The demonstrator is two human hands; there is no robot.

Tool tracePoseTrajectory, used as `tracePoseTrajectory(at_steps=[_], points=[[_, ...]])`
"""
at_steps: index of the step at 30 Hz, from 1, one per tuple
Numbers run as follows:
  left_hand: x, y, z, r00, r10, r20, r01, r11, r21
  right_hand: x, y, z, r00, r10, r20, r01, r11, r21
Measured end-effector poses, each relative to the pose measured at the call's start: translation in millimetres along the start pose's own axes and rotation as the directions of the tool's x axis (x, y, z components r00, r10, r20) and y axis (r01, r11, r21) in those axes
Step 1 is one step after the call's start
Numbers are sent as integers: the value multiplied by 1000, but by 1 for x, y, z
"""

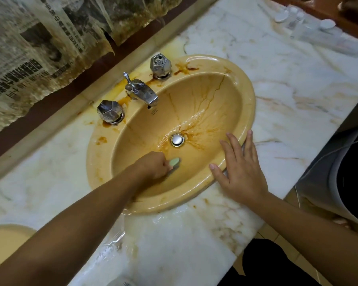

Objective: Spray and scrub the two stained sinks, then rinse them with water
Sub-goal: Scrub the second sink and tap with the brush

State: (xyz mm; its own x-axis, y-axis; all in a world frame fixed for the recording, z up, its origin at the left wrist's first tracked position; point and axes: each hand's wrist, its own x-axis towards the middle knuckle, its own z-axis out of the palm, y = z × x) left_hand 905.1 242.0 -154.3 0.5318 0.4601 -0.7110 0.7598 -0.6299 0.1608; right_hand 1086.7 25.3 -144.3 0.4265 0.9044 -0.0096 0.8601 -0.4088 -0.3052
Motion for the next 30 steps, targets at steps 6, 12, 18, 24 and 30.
tracePoseTrajectory(at_steps=[6, 12, 18, 24, 30], points=[[15, 70, -6, 982, 176, -66, -187, 885, -426, 0, 1, 1, 1000, -7, -18, 7, 1000, -9], [28, 47, 2, 993, 86, -75, -101, 966, -236, 0, 0, -1, 1000, 2, -1, -2, 1000, -11], [69, 56, -7, 933, -102, -346, 77, 993, -85, 1, 0, -1, 1000, 5, -3, -4, 1000, 17], [46, 85, -1, 975, 166, -145, -200, 943, -265, 2, 1, 0, 1000, -1, -21, 1, 1000, 8], [40, 49, 4, 994, 75, -84, -92, 970, -225, 1, 1, -1, 1000, 4, -7, -4, 1000, -4]])
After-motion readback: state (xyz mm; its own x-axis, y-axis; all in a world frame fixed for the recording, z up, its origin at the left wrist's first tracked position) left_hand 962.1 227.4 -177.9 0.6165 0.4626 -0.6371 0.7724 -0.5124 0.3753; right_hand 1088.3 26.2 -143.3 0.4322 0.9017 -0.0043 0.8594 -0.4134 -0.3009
